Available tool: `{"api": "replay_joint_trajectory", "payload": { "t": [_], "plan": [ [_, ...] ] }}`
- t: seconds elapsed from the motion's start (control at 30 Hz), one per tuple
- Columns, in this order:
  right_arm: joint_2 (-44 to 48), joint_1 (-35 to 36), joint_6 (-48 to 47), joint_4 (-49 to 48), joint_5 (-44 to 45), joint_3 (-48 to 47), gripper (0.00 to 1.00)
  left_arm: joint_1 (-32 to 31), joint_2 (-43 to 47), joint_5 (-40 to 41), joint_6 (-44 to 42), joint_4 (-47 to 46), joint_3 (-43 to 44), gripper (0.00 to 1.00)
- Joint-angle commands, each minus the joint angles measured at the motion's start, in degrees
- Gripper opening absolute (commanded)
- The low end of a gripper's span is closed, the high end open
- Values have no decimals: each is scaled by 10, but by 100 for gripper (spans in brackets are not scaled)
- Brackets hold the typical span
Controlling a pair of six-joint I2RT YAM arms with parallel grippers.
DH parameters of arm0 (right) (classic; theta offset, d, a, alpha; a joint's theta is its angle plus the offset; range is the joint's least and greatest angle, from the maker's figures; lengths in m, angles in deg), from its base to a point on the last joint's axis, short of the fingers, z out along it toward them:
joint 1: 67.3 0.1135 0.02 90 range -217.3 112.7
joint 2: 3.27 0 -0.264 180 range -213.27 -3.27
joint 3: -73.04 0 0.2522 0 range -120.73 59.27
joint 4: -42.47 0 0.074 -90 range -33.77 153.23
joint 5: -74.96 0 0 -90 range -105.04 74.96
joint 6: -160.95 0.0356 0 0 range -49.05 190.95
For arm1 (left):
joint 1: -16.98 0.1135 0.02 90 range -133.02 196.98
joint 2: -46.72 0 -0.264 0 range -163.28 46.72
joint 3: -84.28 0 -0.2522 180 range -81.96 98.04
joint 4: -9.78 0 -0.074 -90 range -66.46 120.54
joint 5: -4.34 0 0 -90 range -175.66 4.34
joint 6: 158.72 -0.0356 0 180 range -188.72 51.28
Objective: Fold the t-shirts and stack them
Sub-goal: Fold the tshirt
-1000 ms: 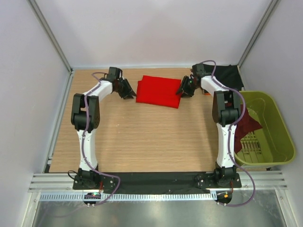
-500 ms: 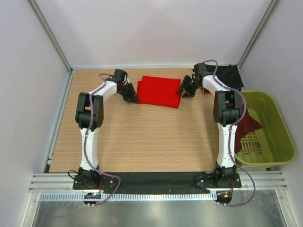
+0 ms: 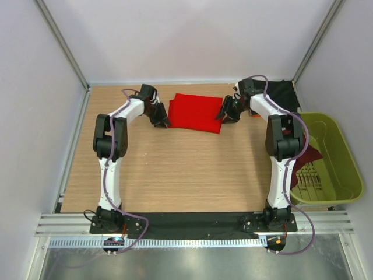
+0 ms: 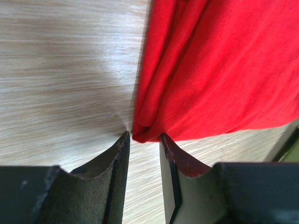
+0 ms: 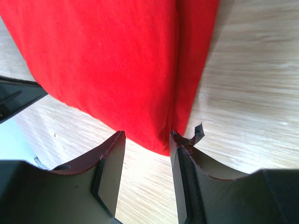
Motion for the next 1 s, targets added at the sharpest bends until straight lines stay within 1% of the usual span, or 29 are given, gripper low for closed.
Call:
{"api": "replay_joint_trajectory", "payload": {
  "t": [0.0,0.07,0.1,0.3,0.33,0.4,0.43,0.47,0.5,0.53,0.6,0.63,0.67,0.8,0.97],
  "plan": [
    [35,5,-12,3,-17,14,49,2,35,11,-27,23,20,34],
    [35,6,-16,0,-13,21,49,2,30,3,-33,23,20,36],
    [33,7,-18,0,-11,24,49,2,27,-15,-37,22,20,36],
    [19,5,-36,6,-10,26,48,2,0,-43,-47,19,23,36],
    [14,7,-38,4,-12,27,47,2,-3,-37,-54,21,27,36],
    [12,6,-36,-5,-21,32,40,2,-10,-28,-60,33,34,33],
    [12,7,-35,-6,-24,35,36,2,-11,-24,-63,35,38,29],
    [14,6,-33,-12,-24,38,28,4,-11,-23,-64,35,39,17],
    [15,6,-32,-14,-28,46,25,4,-11,-23,-64,36,38,10],
    [18,5,-30,-19,-30,52,22,5,-7,-19,-64,36,38,0],
    [25,6,-29,-31,-30,70,13,7,-2,-12,-66,36,38,0],
    [25,6,-29,-34,-30,73,5,8,4,-12,-66,36,38,0],
    [24,7,-29,-34,-30,74,2,8,6,-9,-66,36,37,0],
    [28,6,-29,-31,-8,82,1,9,19,10,-70,40,29,0],
    [41,6,-40,-20,-8,92,1,10,47,28,-75,36,6,0]
  ]
}}
